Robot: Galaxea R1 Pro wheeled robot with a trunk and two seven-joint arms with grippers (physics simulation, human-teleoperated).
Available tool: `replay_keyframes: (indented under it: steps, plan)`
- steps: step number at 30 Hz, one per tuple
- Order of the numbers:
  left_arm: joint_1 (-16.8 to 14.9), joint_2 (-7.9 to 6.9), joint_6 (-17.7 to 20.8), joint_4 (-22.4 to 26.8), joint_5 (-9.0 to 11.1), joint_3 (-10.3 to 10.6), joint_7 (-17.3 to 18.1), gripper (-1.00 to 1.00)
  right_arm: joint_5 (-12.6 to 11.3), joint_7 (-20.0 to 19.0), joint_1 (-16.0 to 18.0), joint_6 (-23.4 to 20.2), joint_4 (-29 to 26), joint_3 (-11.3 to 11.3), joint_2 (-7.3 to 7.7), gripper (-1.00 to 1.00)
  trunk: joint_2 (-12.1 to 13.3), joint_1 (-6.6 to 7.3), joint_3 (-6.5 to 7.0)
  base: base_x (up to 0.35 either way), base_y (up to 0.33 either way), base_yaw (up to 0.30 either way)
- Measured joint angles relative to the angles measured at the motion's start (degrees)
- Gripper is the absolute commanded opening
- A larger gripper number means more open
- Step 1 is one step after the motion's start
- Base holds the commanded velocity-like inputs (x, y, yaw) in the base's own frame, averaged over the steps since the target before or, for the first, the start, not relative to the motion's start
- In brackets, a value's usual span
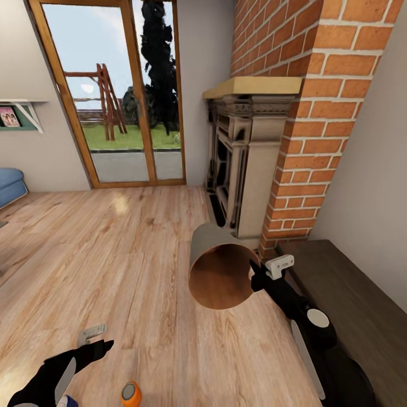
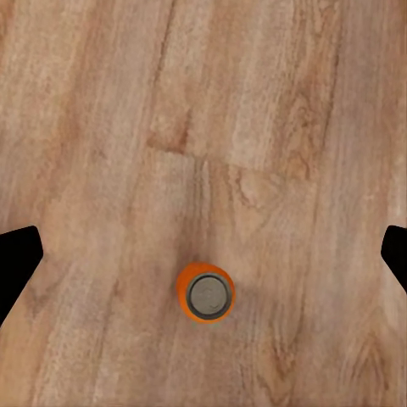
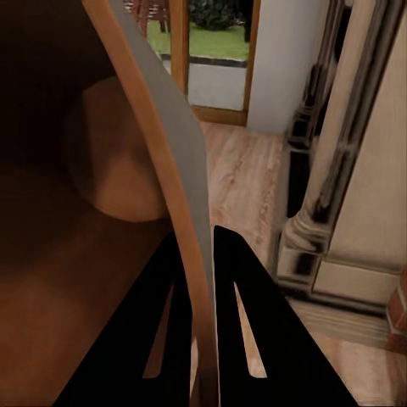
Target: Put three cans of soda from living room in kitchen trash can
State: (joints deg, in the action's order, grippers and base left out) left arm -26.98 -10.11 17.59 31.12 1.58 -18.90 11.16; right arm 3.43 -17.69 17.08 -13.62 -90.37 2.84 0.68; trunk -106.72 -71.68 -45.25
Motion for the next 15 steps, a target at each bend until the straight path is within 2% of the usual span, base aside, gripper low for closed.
replay_keyframes:
  steps: [15]
  plan:
    - [0.0,0.00,-1.0,0.0,-0.1,0.0,0.0,1.00,-0.1,0.0,2.3,-4.1,-0.1,-0.2,0.09,-1.00,-6.0,-3.30,-2.69,0.000,0.000,0.000]
